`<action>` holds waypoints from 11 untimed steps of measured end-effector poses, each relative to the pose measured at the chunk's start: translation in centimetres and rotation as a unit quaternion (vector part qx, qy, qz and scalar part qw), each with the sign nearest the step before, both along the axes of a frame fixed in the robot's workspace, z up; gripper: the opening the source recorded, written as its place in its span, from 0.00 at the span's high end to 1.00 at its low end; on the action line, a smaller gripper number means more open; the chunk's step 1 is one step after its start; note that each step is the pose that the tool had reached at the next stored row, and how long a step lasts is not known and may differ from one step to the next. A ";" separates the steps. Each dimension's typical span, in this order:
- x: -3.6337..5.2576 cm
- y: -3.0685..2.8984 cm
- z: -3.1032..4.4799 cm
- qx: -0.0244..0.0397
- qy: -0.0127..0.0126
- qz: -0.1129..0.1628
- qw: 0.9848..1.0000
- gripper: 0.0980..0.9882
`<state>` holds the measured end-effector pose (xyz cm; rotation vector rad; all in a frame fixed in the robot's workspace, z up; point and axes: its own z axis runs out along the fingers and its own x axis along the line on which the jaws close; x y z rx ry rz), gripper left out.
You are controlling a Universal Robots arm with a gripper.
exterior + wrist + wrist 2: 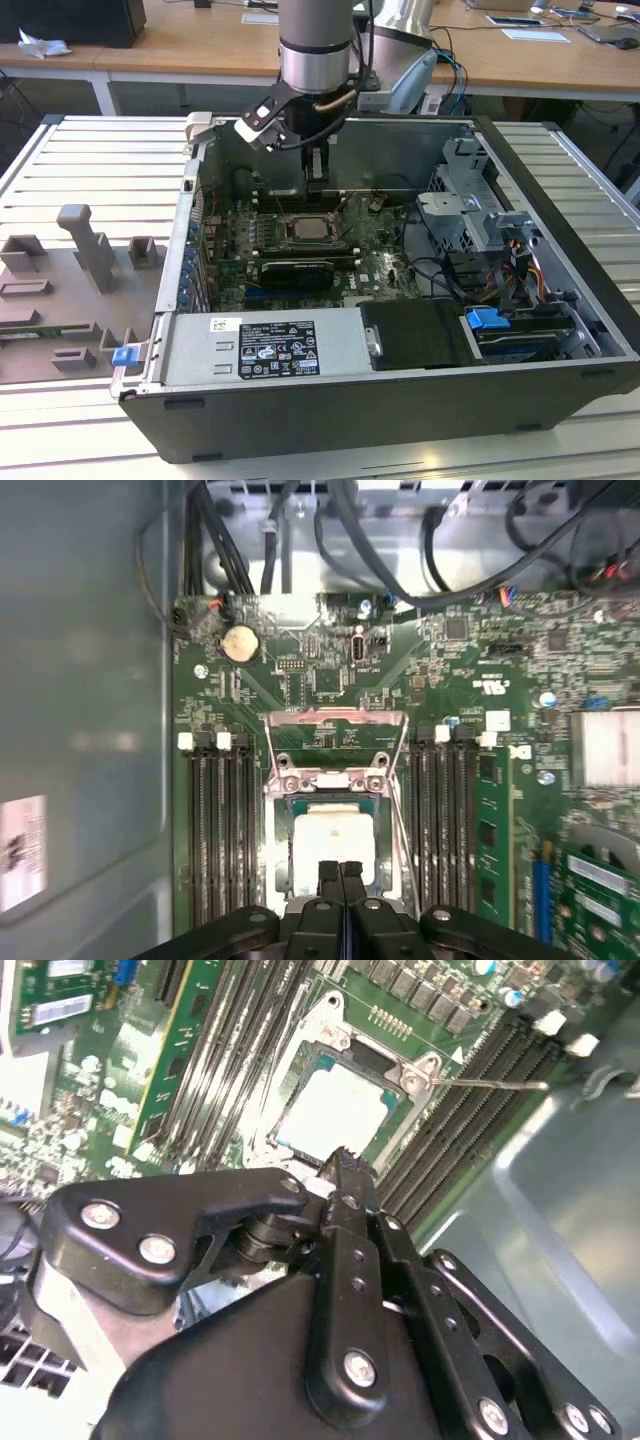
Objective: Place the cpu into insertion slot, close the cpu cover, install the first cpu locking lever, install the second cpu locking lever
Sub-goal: 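Close the cpu cover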
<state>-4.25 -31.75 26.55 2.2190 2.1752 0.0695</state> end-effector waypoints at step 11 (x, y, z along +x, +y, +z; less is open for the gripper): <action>2.28 0.00 0.73 0.000 0.002 0.000 1.000 0.99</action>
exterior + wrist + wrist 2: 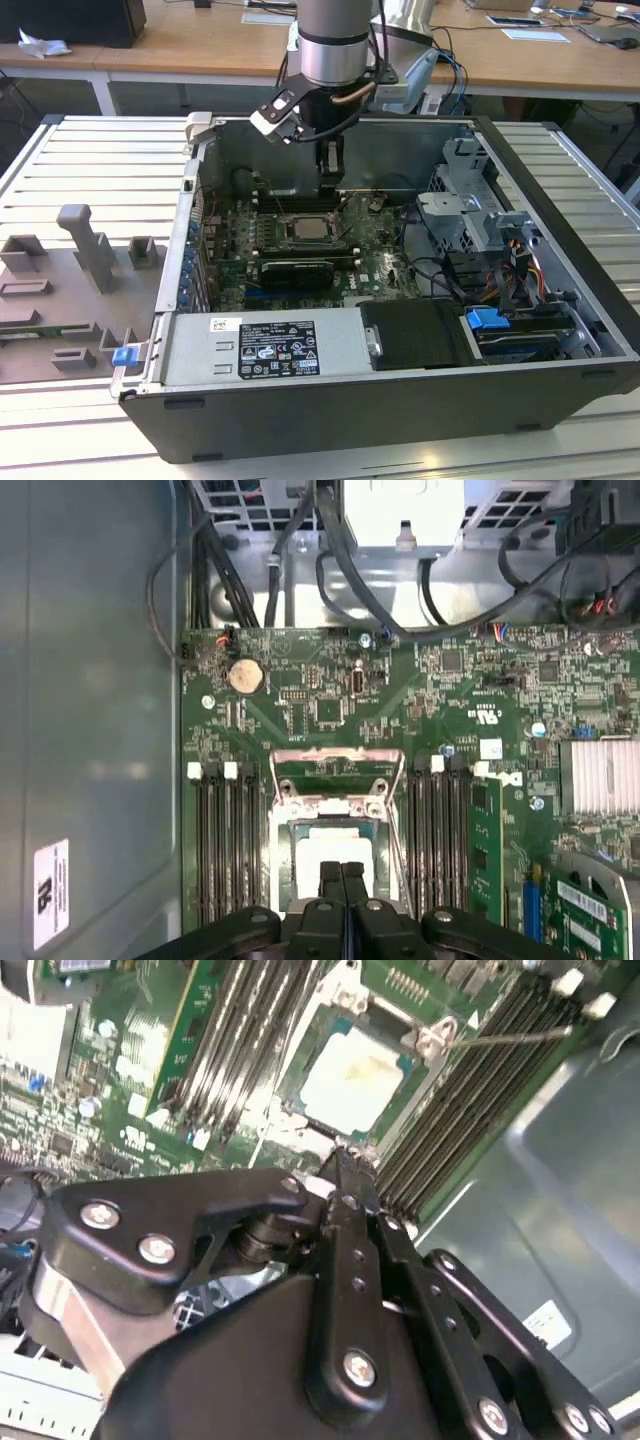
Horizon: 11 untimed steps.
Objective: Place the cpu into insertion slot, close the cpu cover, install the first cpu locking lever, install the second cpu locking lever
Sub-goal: 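Close the cpu cover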
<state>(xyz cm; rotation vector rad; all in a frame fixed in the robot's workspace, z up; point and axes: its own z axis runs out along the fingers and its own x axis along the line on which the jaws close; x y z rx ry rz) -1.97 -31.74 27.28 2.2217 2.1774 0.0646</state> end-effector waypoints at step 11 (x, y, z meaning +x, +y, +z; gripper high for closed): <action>3.68 0.00 -0.18 0.000 0.004 0.007 1.000 0.99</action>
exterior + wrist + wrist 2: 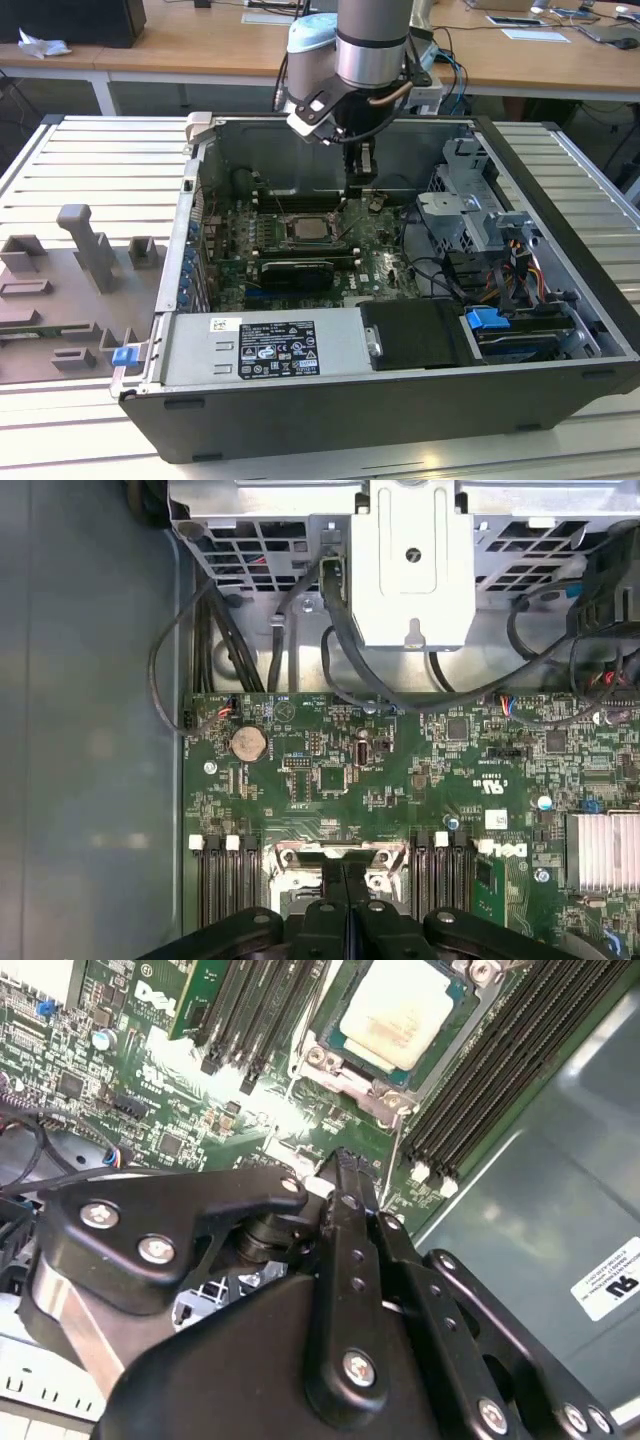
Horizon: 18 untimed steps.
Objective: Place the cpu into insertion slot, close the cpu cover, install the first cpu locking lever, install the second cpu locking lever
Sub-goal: 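Close the cpu cover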
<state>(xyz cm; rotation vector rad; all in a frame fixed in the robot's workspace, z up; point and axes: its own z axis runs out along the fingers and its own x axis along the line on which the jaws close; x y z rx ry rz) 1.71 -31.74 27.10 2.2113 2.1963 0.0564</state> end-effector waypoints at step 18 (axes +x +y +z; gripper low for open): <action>2.90 0.02 -1.50 0.000 0.000 0.000 1.000 0.99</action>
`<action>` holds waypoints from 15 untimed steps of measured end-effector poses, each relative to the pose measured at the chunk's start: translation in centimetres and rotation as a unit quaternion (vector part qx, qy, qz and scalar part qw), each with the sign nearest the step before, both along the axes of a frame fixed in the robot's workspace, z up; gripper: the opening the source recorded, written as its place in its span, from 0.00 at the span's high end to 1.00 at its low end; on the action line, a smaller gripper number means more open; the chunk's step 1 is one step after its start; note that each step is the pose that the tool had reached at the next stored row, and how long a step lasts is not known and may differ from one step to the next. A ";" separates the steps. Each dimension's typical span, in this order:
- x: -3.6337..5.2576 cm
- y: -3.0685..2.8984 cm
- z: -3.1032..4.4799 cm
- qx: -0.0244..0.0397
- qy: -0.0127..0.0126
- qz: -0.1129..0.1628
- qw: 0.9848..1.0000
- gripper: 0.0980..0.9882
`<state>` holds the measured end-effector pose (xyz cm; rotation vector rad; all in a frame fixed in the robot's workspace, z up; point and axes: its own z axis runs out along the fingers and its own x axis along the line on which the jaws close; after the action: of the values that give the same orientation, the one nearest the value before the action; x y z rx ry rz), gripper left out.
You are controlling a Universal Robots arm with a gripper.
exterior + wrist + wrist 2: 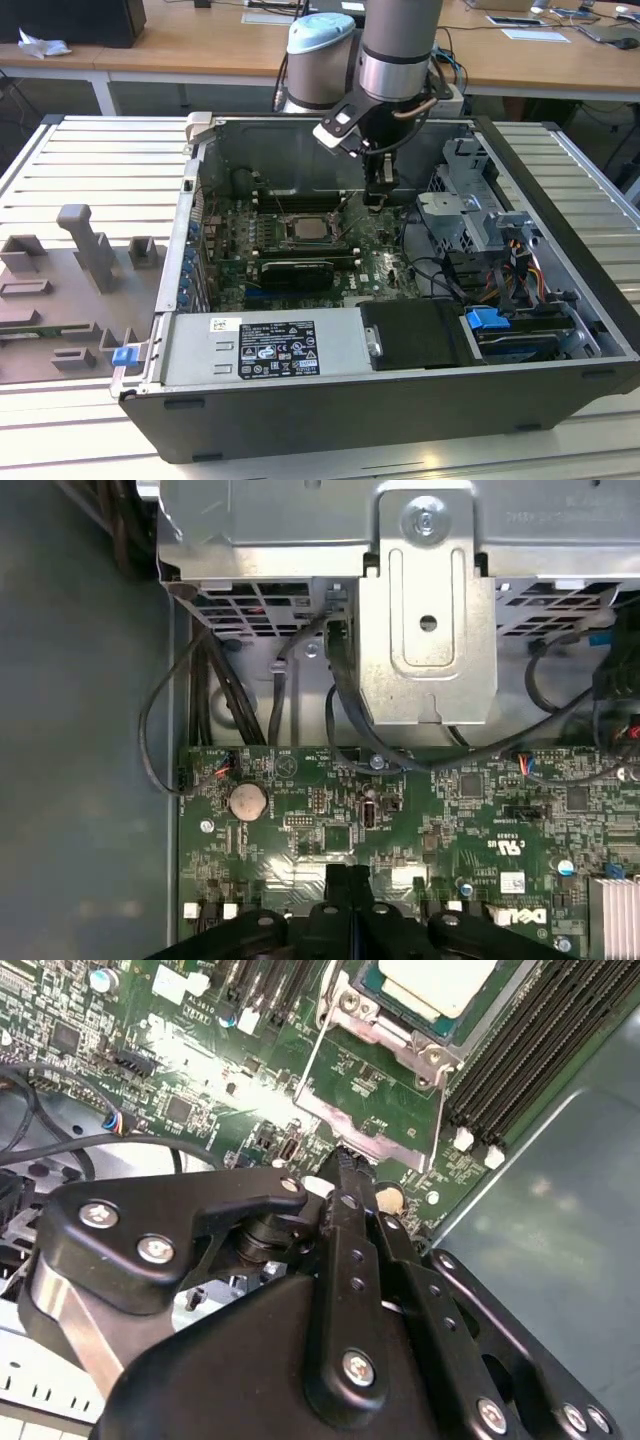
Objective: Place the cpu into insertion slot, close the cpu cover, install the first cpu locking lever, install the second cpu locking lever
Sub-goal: 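Close the cpu cover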
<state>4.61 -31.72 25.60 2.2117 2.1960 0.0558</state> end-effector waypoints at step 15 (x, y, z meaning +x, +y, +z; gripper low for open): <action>-4.58 0.02 -0.57 0.000 0.000 0.000 1.000 0.99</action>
<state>0.03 -31.70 25.03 2.2115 2.1962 0.0558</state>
